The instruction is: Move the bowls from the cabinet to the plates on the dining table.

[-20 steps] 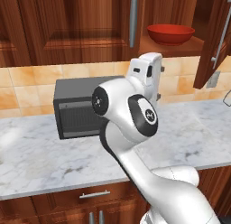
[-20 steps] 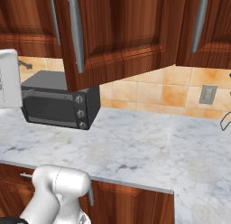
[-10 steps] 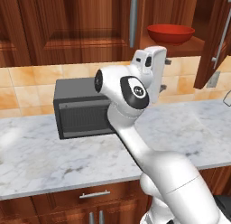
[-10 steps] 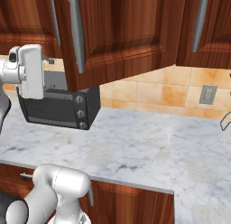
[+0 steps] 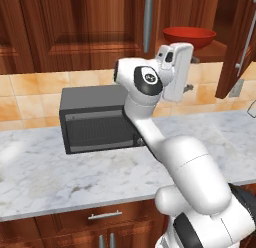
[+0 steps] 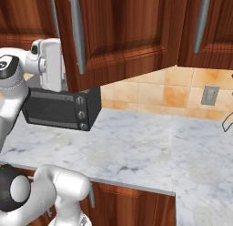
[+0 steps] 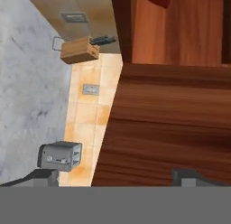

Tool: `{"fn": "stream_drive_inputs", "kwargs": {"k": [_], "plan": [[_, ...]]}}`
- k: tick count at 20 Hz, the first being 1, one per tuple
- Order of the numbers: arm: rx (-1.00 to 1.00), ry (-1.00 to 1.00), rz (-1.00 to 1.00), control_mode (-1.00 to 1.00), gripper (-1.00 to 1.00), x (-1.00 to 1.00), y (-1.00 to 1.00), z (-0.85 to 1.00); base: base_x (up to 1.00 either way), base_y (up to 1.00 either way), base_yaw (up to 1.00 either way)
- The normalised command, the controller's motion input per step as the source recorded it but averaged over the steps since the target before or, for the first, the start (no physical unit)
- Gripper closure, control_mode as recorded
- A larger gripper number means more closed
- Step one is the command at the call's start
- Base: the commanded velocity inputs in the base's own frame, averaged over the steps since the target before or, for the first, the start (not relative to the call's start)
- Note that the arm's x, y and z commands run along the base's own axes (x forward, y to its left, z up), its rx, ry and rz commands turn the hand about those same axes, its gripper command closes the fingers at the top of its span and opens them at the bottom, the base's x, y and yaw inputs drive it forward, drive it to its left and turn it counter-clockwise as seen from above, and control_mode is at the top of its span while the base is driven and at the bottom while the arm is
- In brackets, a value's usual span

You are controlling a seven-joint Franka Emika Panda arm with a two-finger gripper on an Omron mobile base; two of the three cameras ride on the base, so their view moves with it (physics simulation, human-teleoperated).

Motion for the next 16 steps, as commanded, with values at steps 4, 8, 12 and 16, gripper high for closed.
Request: {"fn": "stream_drive_inputs", "kwargs": {"k": [4, 8, 12, 16], "plan": [[0.03, -0.03, -0.22, -1.0, -1.0, 0.0, -0.61, 0.1, 0.0, 0.0, 0.0], [0.06, -0.05, -0.23, -1.0, -1.0, 0.0, -0.61, 0.1, 0.0, 0.0, 0.0], [0.06, -0.08, -0.24, -1.0, -1.0, 0.0, -0.56, 0.06, 0.0, 0.0, 0.0], [0.06, -0.1, -0.23, -1.0, -1.0, 0.0, -0.56, 0.01, 0.0, 0.0, 0.0]]}}
